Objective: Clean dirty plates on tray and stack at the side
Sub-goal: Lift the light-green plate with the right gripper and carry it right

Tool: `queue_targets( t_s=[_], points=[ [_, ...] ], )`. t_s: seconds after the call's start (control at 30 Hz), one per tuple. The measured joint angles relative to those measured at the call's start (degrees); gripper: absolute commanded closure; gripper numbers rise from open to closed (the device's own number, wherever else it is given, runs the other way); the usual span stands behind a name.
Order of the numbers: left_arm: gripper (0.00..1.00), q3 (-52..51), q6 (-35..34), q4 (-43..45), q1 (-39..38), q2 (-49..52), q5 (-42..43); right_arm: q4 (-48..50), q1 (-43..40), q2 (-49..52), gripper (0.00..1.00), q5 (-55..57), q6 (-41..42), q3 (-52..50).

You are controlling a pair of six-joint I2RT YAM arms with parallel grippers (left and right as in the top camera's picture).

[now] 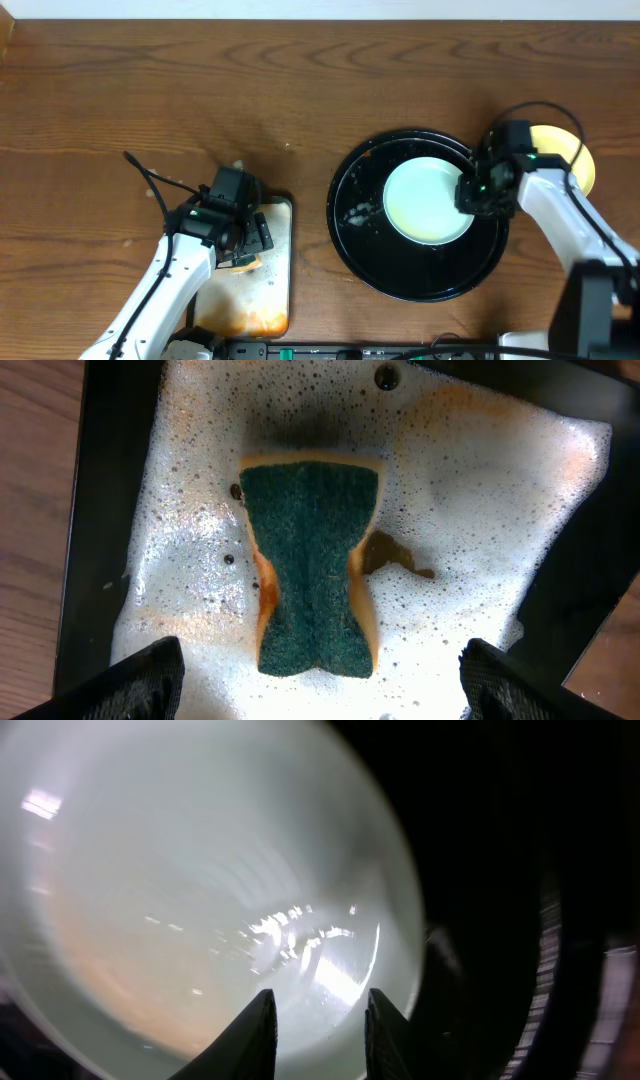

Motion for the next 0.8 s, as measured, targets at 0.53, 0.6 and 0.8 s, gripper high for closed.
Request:
queue_targets(
  t_s=[0.53, 0.6, 0.8],
  points=[
    [0.11, 0.0, 0.0, 0.0, 0.0, 0.0, 0.0, 8.5, -4.5, 4.9, 0.67, -1.1, -10.0, 0.0],
    [0.11, 0.0, 0.0, 0.0, 0.0, 0.0, 0.0, 9.9, -4.5, 7.0, 0.71, -1.6, -10.7, 0.0],
    [0.11, 0.0, 0.0, 0.0, 0.0, 0.0, 0.0, 12.5, -4.5, 9.5, 0.81, -3.3, -12.7, 0.0]
  ],
)
